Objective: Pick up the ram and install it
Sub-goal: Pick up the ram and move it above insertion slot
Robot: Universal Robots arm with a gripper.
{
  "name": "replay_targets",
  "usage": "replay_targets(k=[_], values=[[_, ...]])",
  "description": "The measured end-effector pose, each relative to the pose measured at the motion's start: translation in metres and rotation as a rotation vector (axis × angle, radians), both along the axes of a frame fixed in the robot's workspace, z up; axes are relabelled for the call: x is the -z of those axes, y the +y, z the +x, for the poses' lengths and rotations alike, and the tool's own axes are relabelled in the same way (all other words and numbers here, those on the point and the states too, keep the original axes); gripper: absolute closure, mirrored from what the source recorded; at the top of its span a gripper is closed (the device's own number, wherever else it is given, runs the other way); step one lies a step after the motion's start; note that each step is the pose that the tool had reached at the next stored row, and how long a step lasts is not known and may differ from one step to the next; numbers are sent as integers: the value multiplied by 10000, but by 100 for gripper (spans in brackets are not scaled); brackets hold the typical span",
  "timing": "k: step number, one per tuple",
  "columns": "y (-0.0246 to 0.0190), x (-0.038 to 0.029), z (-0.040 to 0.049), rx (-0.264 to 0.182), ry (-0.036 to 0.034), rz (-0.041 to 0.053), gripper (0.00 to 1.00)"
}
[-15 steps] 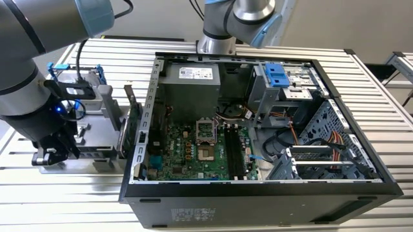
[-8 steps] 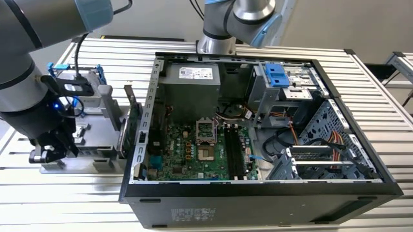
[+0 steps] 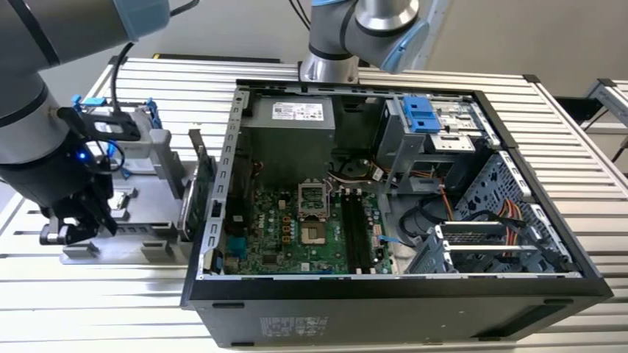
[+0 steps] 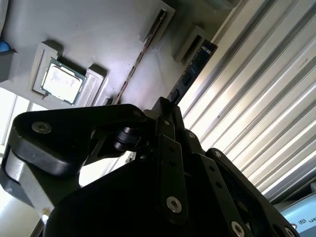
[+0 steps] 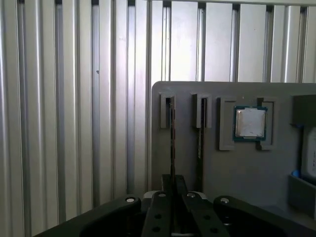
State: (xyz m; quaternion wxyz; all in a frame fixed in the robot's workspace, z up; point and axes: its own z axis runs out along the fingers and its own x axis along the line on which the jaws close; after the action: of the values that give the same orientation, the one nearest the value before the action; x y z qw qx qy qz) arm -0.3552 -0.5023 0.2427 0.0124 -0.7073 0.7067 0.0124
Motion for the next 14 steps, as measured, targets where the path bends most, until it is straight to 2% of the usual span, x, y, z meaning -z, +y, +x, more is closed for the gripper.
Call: replay_targets(k=[5, 14], values=[[1, -53, -1, 16, 0, 0, 100], [1, -54, -1, 18, 0, -1, 100]])
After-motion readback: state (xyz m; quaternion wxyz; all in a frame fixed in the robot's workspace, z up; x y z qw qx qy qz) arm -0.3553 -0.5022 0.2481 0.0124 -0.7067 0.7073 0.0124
